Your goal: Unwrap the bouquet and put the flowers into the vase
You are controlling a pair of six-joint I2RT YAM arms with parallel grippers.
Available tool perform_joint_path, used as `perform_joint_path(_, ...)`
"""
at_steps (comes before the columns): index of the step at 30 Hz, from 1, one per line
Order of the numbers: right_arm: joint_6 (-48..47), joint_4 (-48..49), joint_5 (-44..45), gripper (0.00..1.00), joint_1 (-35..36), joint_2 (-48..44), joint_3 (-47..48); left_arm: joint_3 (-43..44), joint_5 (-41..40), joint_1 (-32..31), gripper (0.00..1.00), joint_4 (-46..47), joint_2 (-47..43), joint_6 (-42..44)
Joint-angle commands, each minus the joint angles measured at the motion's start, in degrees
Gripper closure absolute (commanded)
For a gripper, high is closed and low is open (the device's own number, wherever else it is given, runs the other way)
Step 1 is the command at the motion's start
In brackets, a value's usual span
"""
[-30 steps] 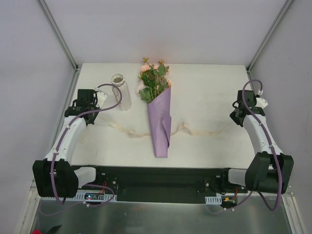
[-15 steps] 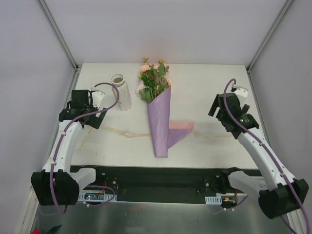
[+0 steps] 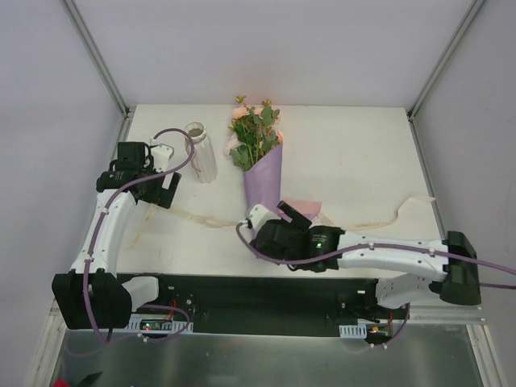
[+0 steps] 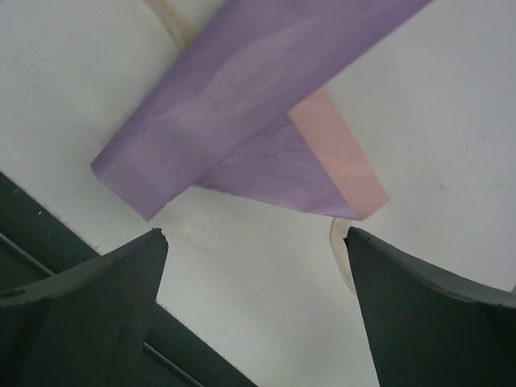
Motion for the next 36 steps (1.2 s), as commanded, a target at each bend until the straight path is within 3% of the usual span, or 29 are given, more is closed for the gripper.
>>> perform_joint_path(1,-6.97,2.95,-3.51,0.04,4.75,7.69,4.28,-0.73,4.46,0.66,0.01,-2.58,2.02,-2.83)
perform_joint_path(8,-8.91,7.43,-2.39,0.04,8.37,18.94,4.54,-4.51,5.61,0.66,0.01,-2.49,0.63,-2.92)
perform_joint_path(20,-12.87,12.27,6.23,0.04,8.37,29.32,4.19,-4.34,5.26,0.66,0.01,-2.49,-0.52,-1.87)
perform_joint_path(27,-13.84,16.83,13.15,0.01,7.93,30.39,2.35,-5.12,5.26,0.66,0.01,-1.61,-1.23,-1.52)
perform_joint_path(36,-13.84,25.8,19.14,0.1,8.02,22.66,-2.31,-5.65,5.35,0.66,0.01,-1.52,-2.8,-1.08)
